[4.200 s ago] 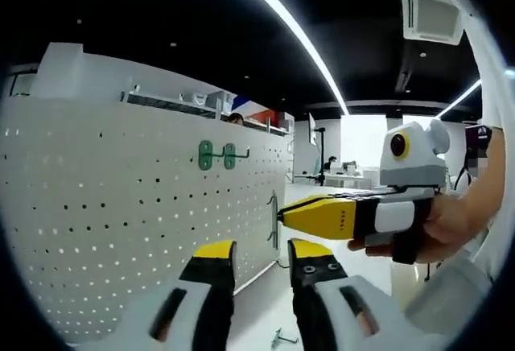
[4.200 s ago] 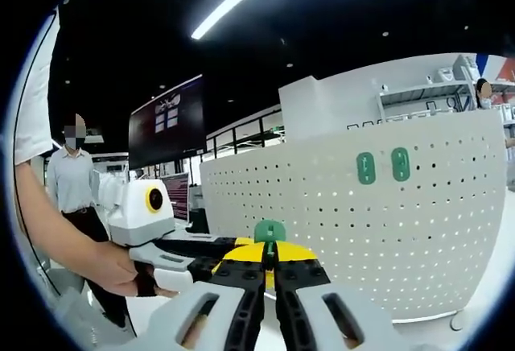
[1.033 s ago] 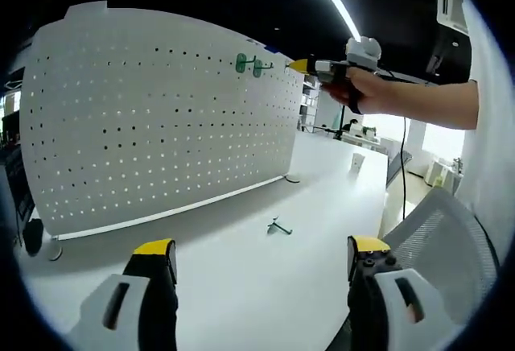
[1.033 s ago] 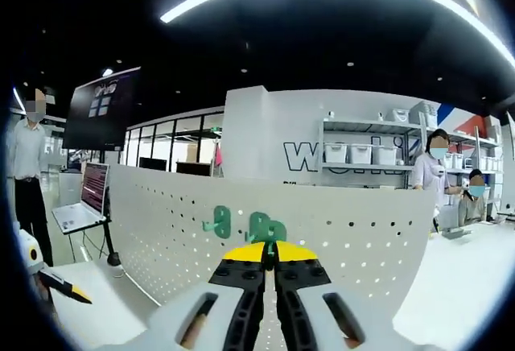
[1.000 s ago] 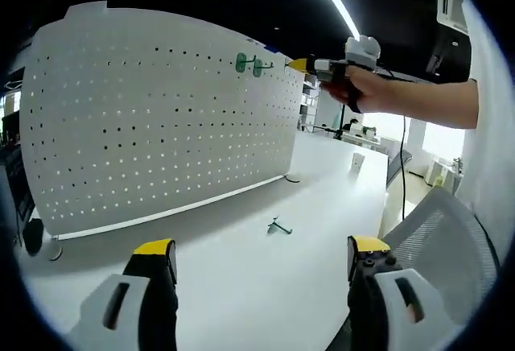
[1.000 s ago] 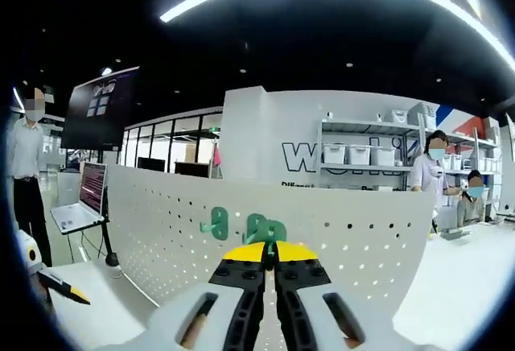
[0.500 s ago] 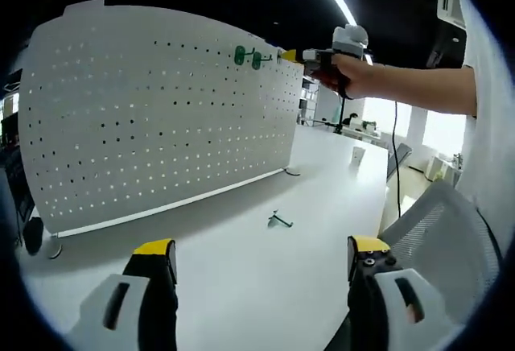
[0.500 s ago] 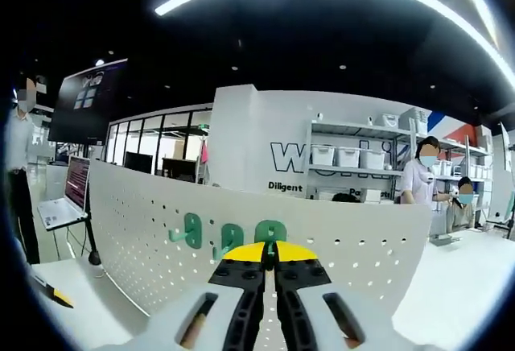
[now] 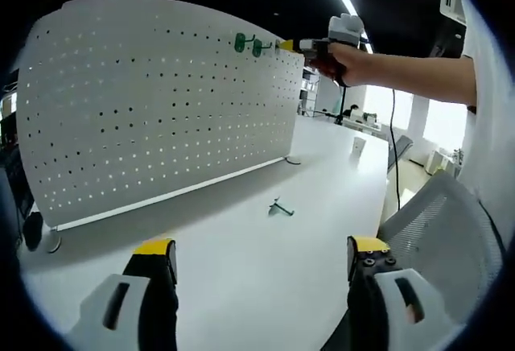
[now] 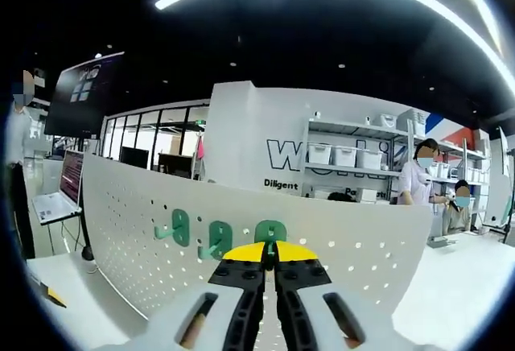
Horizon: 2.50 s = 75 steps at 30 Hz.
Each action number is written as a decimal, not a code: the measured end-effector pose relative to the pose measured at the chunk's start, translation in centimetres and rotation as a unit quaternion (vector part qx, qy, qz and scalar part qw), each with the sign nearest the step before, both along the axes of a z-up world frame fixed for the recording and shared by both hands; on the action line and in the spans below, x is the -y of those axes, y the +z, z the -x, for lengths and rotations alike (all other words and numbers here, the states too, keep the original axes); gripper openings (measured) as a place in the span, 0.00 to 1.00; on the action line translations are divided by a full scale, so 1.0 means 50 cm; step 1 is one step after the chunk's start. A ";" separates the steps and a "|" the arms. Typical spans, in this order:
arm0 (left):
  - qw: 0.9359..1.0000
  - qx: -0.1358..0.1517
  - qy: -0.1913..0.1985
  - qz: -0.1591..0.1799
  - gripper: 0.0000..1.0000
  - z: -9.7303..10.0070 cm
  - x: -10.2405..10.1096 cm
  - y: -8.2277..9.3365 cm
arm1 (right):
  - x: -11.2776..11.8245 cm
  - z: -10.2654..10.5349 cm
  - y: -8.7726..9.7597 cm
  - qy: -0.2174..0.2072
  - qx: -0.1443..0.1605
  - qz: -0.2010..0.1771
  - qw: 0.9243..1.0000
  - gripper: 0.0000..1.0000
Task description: Insert the hook assembly into the mounting plate slot until the hook locks in place.
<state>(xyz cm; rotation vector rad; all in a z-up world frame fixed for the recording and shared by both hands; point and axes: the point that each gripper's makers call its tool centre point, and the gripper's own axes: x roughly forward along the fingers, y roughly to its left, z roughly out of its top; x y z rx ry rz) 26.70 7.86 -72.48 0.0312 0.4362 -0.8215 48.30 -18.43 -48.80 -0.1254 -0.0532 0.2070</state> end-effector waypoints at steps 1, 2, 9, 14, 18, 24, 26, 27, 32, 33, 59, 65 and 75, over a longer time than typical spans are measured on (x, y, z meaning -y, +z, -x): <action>1.000 -0.001 0.000 -0.001 0.90 0.000 -0.001 -0.002 | 0.000 -0.001 -0.001 0.000 0.000 0.000 1.000 0.01; 1.000 -0.001 0.001 -0.004 0.89 0.000 -0.002 -0.004 | 0.000 -0.002 -0.003 0.000 -0.002 0.000 1.000 0.01; 1.000 -0.004 0.003 -0.010 0.89 0.000 -0.006 -0.010 | -0.002 -0.007 -0.012 0.000 -0.005 0.002 1.000 0.01; 1.000 -0.006 0.003 -0.010 0.89 0.000 -0.006 -0.011 | 0.000 -0.010 -0.015 -0.001 -0.006 -0.002 1.000 0.01; 1.000 -0.007 0.004 -0.010 0.89 0.001 -0.006 -0.011 | 0.002 -0.016 -0.017 -0.004 -0.009 -0.004 1.000 0.01; 1.000 -0.007 0.006 -0.009 0.89 -0.001 -0.008 -0.010 | -0.001 -0.022 -0.023 -0.006 -0.012 -0.005 1.000 0.01; 1.000 -0.006 0.007 -0.008 0.89 -0.001 -0.008 -0.009 | 0.000 -0.024 -0.023 -0.009 -0.012 -0.007 1.000 0.01; 1.000 -0.006 0.007 -0.008 0.89 -0.001 -0.008 -0.009 | 0.001 -0.026 -0.023 -0.012 -0.009 -0.007 1.000 0.01; 1.000 -0.007 0.009 -0.007 0.88 -0.002 -0.010 -0.008 | 0.000 -0.031 -0.028 -0.020 -0.009 -0.009 1.000 0.01; 1.000 -0.007 0.010 -0.007 0.88 -0.002 -0.010 -0.008 | -0.001 -0.031 -0.028 -0.022 -0.008 -0.009 1.000 0.01; 1.000 -0.006 0.018 -0.003 0.89 -0.006 -0.015 -0.007 | -0.001 -0.034 -0.033 -0.040 0.002 -0.010 0.999 0.02; 1.000 -0.005 0.016 -0.003 0.89 -0.005 -0.013 -0.007 | -0.003 -0.023 -0.031 -0.020 0.005 -0.014 1.000 0.14; 1.000 -0.005 0.017 -0.004 0.89 -0.005 -0.014 -0.007 | -0.007 -0.009 -0.039 0.000 -0.003 -0.018 1.000 0.26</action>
